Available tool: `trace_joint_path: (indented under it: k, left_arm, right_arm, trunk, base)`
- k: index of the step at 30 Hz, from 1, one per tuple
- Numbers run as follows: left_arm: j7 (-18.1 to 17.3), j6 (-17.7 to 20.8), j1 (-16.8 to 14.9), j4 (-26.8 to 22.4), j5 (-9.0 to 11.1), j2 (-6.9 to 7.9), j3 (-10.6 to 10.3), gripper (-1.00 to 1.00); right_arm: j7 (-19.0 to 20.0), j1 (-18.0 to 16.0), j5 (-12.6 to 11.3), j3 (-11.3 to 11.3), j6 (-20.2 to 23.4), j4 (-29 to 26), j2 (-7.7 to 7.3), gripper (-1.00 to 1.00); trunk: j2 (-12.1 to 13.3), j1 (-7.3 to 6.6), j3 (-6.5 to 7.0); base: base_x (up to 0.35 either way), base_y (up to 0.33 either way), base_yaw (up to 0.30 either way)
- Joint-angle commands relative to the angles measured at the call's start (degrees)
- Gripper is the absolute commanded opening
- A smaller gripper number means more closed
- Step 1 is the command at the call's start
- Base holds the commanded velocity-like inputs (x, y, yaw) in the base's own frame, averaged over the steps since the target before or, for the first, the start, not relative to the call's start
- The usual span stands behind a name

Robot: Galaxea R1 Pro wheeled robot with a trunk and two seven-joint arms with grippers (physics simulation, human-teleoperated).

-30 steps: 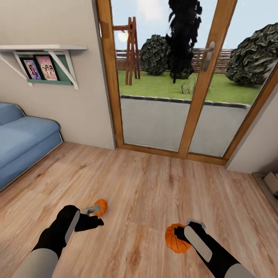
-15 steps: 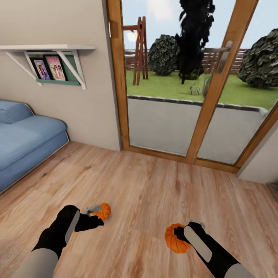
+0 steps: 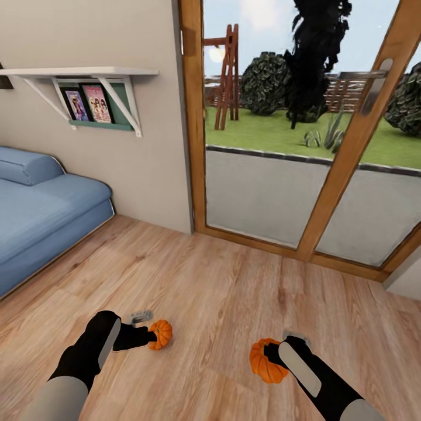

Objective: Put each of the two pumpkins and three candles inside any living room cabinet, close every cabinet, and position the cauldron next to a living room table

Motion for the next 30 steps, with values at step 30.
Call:
trace_joint_path:
  k: [30]
  left_arm:
    - [0.2, -4.3, 0.0, 0.1, -0.1, 0.49, 8.4, 1.00]
  right_arm:
    - [7.2, -0.5, -2.5, -8.2, 8.4, -20.0, 0.12, -1.00]
  trunk:
    - [0.0, 0.00, 0.00]
  base:
    - [0.111, 0.038, 0.000]
